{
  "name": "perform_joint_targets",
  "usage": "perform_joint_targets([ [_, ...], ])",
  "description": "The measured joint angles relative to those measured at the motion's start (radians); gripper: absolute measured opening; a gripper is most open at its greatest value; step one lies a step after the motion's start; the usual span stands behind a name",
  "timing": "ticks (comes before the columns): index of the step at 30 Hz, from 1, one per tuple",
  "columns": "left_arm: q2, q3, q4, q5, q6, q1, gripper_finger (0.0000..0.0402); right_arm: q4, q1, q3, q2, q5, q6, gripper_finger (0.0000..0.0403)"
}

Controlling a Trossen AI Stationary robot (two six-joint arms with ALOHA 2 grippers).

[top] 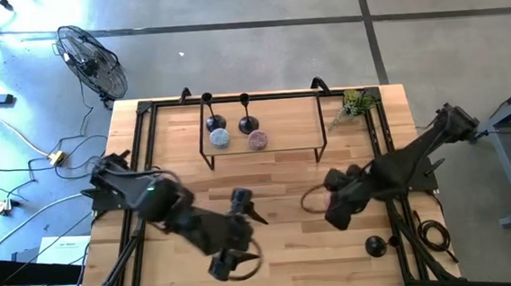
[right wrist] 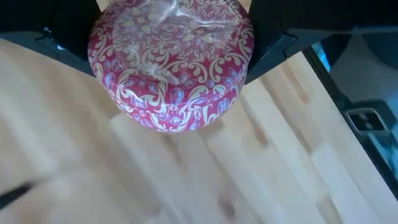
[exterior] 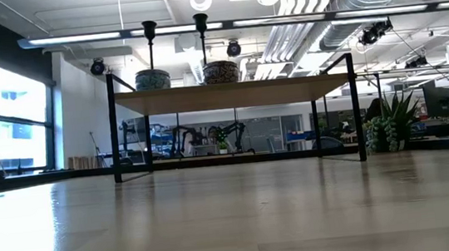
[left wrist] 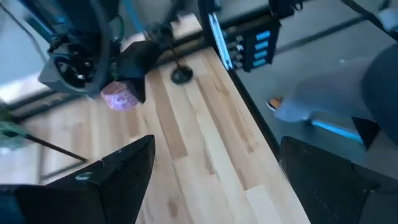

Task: Pick & Place candle stick holders
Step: Put the pink scented candle on the shelf

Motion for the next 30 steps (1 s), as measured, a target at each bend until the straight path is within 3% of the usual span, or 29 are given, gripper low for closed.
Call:
perform_joint_targets([
  [7, -0.059, 0.001, 0.002, -0.211, 0.001, -0.110, 0.0340, -0.154, -0.147, 0.254, 0.000, 0.054, -0.185, 0.0286],
  [12, -0.093, 0.001, -0.065, -0.346, -0.026, -0.189, 0.0340, -0.158, -0.301, 0.349, 0.003, 0.044, -0.354, 0.0286],
  [20, -0.162, 0.001, -0.290, -0.610, -0.238, -0.298, 0.0340, -0.100, -0.522, 0.374, 0.070, -0.068, -0.603, 0.0286],
  [25, -0.202, -0.006, -0.488, -0.780, -0.503, -0.360, 0.0340, -0.053, -0.624, 0.374, 0.139, -0.177, -0.709, 0.0286],
  [30, -0.319, -0.185, -0.478, -0.839, -0.587, -0.430, 0.0340, -0.055, -0.698, 0.373, 0.202, -0.201, -0.769, 0.0286],
])
